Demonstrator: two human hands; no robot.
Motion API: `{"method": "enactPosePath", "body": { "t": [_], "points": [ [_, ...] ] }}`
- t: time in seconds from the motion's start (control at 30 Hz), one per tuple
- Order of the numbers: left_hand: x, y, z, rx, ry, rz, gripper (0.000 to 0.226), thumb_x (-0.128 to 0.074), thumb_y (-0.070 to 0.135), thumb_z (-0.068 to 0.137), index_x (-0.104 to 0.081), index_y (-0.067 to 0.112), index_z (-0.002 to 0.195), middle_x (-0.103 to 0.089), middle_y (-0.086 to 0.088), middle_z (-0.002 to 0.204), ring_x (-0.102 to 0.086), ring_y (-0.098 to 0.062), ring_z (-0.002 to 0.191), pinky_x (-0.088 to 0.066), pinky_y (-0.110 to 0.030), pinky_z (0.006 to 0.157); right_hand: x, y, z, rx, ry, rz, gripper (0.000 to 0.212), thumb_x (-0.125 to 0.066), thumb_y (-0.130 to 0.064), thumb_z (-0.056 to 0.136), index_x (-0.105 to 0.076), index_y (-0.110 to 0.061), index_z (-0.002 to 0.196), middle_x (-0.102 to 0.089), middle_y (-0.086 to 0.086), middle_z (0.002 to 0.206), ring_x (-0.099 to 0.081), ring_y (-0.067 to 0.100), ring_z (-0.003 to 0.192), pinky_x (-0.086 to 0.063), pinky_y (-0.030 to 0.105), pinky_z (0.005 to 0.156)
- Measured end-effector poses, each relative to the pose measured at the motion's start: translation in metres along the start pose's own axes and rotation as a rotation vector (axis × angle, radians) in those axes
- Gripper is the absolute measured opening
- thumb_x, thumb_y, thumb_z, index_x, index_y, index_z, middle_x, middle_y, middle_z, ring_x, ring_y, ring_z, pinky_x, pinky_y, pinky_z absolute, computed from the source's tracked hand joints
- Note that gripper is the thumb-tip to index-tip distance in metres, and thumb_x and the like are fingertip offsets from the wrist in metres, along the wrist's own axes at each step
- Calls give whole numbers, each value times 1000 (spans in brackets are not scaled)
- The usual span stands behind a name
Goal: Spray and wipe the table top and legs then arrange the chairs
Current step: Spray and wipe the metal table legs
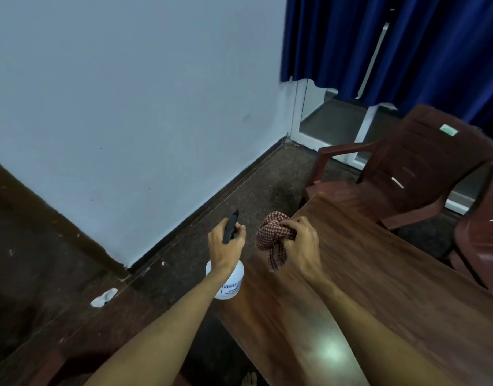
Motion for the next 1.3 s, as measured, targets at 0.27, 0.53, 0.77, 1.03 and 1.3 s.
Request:
{"method": "enactPosePath", "body": {
  "t": [0.27, 0.53, 0.77, 1.03, 1.3],
  "points": [
    [-10, 14, 39, -57, -45, 4, 12, -75, 16, 91, -67, 17, 81, -68, -1, 69, -68, -19, 61, -63, -46, 61, 9, 2, 28, -44, 95, 53, 48, -62, 7, 73, -74, -13, 115, -59, -3, 103, -59, 15, 97, -47, 25, 85],
    [-24, 5, 91, -78, -167, -16, 10, -74, 16, 91, -68, 17, 83, -69, -1, 71, -69, -20, 62, -64, -47, 64, -12, -3, 60, -110, 162, 31, 50, -60, 9, 74, -73, -13, 117, -57, -4, 102, -56, 11, 94, -49, 27, 85],
    [-38, -18, 183, -166, -344, -48, 13, -74, 12, 89, -68, 17, 78, -69, 0, 68, -68, -22, 60, -62, -48, 60, -52, -13, 103, -271, 318, -43, 53, -61, 8, 71, -73, -14, 117, -57, -6, 103, -59, 13, 98, -52, 30, 88],
    [-56, -14, 259, -271, -634, -69, 13, -74, 11, 89, -68, 15, 78, -67, -3, 66, -66, -22, 60, -59, -41, 59, -63, -37, 117, -483, 552, -73, 46, -67, 4, 77, -72, -17, 118, -58, -6, 104, -59, 10, 95, -54, 27, 83],
    [-115, -2, 281, -327, -844, -79, 15, -72, 10, 90, -66, 14, 77, -65, -8, 66, -64, -29, 62, -55, -41, 61, -55, -5, 105, -698, 672, -182, 44, -65, -4, 82, -68, -19, 123, -58, -3, 108, -61, 19, 96, -51, 31, 78]
  ]
}}
Point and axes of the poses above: each hand's wrist, its own z-axis towards the middle knuckle, its own x-axis out of the back of the hand, y = z × x, the point moved 2 cm from there along z, towards the middle knuckle
